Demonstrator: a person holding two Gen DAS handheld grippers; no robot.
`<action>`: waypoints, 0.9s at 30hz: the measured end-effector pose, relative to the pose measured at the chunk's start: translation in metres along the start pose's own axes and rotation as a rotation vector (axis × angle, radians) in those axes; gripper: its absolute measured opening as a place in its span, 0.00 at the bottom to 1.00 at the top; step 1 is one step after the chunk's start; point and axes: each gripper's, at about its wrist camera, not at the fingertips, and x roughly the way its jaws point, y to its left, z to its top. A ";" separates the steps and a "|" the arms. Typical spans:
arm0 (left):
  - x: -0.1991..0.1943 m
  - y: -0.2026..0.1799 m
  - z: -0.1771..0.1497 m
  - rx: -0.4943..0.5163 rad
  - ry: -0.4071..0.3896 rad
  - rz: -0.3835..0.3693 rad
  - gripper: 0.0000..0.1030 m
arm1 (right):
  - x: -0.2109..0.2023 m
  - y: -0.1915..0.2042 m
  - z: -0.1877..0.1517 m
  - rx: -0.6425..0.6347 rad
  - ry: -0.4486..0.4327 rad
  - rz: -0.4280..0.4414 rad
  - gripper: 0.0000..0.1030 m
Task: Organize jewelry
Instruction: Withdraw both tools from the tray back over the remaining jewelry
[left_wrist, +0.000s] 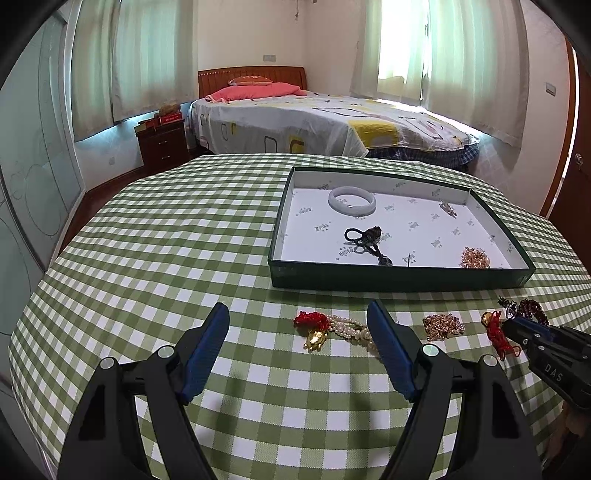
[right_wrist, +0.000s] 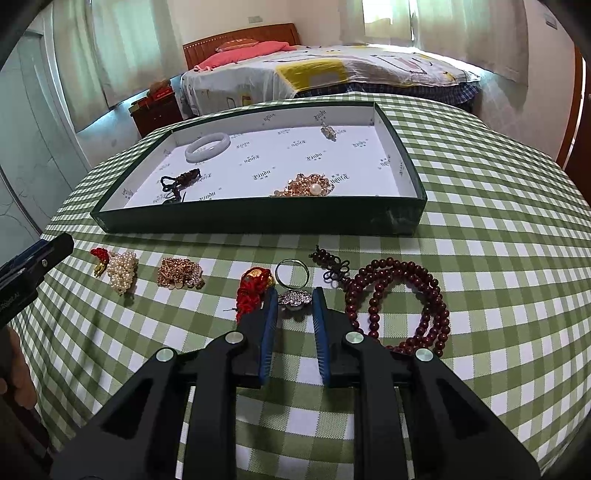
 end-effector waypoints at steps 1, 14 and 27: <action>0.000 0.000 0.000 0.001 0.002 0.000 0.72 | 0.000 0.000 0.000 0.001 0.000 0.001 0.18; 0.014 0.001 -0.008 0.019 0.052 -0.005 0.72 | -0.012 -0.002 0.004 0.003 -0.033 0.008 0.18; 0.041 0.009 -0.008 0.024 0.123 -0.026 0.59 | -0.011 -0.004 0.006 0.004 -0.032 0.014 0.18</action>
